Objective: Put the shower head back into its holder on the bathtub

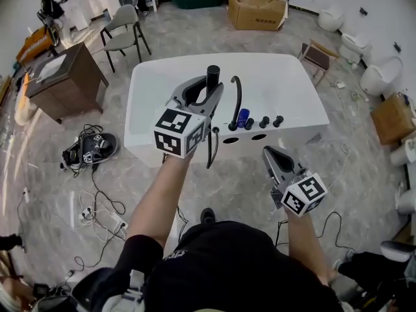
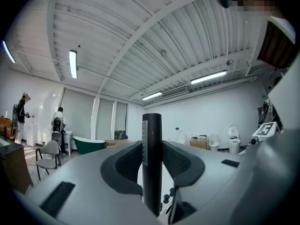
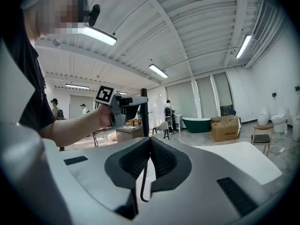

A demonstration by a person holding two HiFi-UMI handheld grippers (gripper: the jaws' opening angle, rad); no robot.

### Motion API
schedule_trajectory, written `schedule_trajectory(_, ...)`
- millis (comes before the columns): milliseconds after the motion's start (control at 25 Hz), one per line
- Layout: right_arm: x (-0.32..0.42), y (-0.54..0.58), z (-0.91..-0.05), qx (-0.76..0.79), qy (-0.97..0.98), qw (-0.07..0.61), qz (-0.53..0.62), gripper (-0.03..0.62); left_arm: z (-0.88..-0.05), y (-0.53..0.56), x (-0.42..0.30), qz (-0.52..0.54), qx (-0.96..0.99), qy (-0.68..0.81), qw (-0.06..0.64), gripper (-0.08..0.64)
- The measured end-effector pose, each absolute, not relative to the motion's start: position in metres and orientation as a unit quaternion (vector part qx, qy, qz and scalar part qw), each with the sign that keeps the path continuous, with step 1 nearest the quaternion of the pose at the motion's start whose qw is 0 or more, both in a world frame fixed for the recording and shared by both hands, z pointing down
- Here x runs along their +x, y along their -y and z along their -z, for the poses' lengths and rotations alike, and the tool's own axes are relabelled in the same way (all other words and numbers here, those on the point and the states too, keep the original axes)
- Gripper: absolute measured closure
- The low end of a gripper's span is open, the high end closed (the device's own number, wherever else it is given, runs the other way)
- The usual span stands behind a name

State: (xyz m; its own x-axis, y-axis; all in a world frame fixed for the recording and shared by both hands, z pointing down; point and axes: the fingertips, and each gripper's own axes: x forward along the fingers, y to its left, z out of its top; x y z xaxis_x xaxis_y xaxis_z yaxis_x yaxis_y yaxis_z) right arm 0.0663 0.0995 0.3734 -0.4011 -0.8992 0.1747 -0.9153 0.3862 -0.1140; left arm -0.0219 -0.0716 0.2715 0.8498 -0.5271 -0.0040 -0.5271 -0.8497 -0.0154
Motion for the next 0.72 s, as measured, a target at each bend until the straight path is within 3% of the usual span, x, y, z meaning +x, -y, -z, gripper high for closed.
schedule_trajectory(360,0.080,-0.031,-0.392,0.538,0.834,0.045,-0.114,0.577,-0.301,0.140,-0.008,0.027,-0.961,-0.275,-0.004,0.423)
schedule_trajectory(720,0.149,0.070,-0.405,0.512,0.848,0.024,-0.131,0.577,-0.303,0.223,0.057,0.034,-0.958,-0.283,-0.014,0.425)
